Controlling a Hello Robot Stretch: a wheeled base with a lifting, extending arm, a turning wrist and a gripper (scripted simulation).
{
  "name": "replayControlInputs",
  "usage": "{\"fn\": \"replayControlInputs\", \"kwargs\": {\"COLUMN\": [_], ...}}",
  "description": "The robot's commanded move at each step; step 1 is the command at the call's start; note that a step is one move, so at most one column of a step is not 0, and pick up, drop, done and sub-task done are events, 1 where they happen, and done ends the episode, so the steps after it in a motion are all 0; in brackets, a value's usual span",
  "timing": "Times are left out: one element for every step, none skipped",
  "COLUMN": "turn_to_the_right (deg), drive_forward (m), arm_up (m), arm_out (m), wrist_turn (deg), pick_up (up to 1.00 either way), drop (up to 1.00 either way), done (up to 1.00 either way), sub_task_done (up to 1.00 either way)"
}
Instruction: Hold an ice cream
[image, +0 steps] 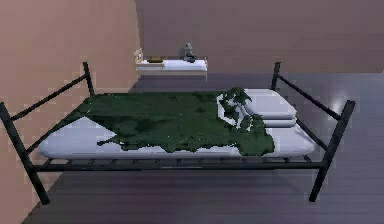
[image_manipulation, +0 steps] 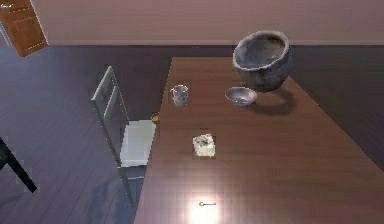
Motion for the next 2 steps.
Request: {"fn": "replayControlInputs", "kwargs": {"turn_to_the_right": [0.0,0.0], "drive_forward": [0.0,0.0], "arm_up": [0.36,0.0], "arm_out": [0.0,0.36], "wrist_turn": [0.0,0.0], "pick_up": [0.0,0.0], "drop": [0.0,0.0], "done": [0.0,0.0], "sub_task_done": [0.0,0.0]}}
